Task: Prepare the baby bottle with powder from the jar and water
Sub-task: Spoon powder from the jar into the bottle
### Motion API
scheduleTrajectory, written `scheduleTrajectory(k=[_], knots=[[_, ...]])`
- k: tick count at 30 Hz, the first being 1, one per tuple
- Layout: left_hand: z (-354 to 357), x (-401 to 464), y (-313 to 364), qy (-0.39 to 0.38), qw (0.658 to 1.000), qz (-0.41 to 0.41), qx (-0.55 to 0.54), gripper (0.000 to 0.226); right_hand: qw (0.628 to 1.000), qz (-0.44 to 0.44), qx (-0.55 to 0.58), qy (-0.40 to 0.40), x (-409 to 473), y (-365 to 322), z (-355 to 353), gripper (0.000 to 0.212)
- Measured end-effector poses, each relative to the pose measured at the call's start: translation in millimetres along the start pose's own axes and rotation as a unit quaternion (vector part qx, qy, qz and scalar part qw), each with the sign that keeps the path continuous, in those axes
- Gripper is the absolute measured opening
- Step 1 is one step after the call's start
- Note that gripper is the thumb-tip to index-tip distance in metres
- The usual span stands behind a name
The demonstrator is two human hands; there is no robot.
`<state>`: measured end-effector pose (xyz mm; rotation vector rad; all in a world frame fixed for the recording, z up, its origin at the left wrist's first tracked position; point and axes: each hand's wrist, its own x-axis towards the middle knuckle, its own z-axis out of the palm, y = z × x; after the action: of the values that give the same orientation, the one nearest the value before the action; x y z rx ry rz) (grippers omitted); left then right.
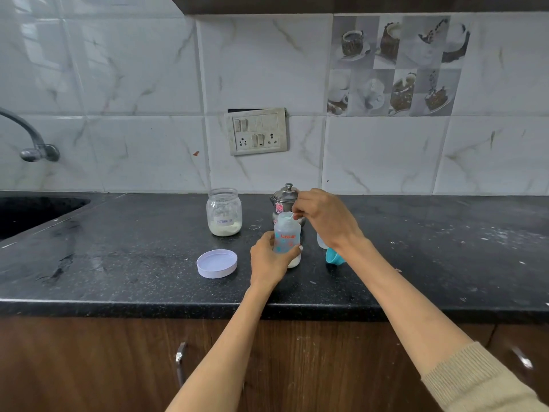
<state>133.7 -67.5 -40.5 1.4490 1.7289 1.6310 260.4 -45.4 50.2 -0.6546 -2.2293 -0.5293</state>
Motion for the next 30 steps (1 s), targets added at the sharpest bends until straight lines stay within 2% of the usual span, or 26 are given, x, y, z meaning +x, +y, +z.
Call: scheduleTrajectory(k=[4,16,23,27,30], knots=[[0,0,0,-0.003,1.000,0.000,0.004,0.056,1.000,-0.013,-0.001,-0.003,0,0,0,0.018],[0,0,1,-0.002,1.000,-0.002,0.006,0.053,0.992,0.046,0.045,-0.109,25,5,-10,0.017],[-1,-1,2,-0.002,1.000,-0.004,0.005,0.055,0.966,0.179,0.129,-0.135,41,15,-12,0.027],[-2,-2,3,-0.003,1.000,-0.006,-0.002,0.053,0.958,0.206,0.113,-0.167,44,17,-15,0.013],[-2,-2,3,-0.005,1.000,-0.008,-0.005,0.054,0.957,0.221,0.122,-0.145,45,19,-21,0.011]])
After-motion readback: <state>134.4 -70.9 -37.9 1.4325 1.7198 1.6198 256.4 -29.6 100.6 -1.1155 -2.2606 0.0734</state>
